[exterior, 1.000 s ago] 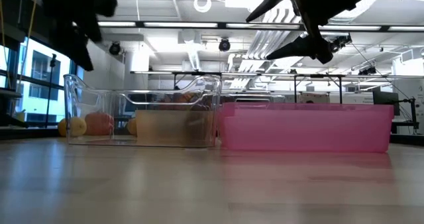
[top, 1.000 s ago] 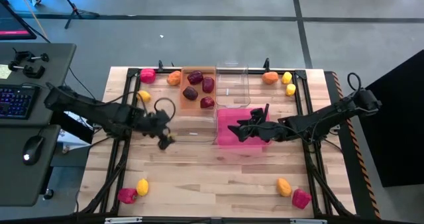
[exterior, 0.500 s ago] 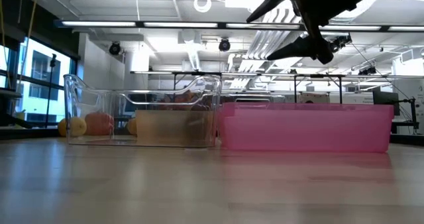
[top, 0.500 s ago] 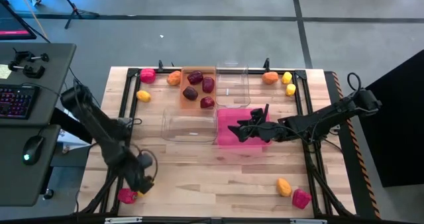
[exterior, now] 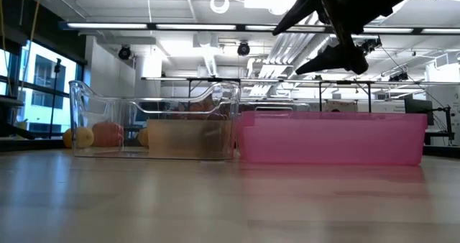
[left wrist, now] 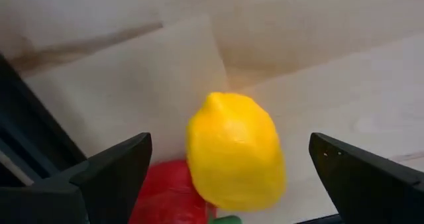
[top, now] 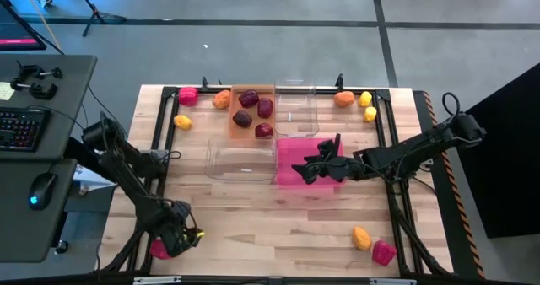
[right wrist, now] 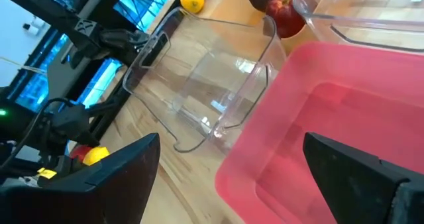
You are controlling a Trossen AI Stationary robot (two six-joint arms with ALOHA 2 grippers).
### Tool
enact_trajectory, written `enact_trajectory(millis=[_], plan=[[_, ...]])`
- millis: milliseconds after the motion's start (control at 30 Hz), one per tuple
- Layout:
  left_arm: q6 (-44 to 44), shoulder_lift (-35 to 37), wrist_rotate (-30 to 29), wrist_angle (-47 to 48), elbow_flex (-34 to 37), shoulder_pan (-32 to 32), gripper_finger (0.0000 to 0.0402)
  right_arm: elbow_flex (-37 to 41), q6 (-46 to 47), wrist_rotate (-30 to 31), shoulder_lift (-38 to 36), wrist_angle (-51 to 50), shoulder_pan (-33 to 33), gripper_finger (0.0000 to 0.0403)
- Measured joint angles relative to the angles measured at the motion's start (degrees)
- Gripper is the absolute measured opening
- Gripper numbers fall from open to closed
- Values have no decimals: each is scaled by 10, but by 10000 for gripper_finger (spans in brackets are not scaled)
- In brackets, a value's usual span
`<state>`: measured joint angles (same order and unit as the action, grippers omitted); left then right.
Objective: Sort produce into baskets
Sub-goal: Put the yellow lemon into the bottom transparent bin
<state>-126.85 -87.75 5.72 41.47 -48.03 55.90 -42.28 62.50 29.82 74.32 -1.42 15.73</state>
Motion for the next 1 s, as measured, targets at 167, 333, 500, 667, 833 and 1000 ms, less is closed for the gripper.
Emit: enact_trajectory(millis=[167,333,500,667,833,1000], plan=[[9,-27,14,-15,0,1,393,0,0,-3,0,-15,0,361],[3,-39,14,-18,0,0,351,0,0,-3,0,-22,0,361],[8,-39,9,-20,0,0,251,0,0,-3,0,-28,0,361],[48,7,-81,-15,0,-15,155,0,0,-7,0,-27,0,361],[141,139,-262,20,-3,-63,157,0,-16,-33,0,10,0,361],[349,254,-432,41,-37,-160,197,0,-54,-39,0,54,0,361]])
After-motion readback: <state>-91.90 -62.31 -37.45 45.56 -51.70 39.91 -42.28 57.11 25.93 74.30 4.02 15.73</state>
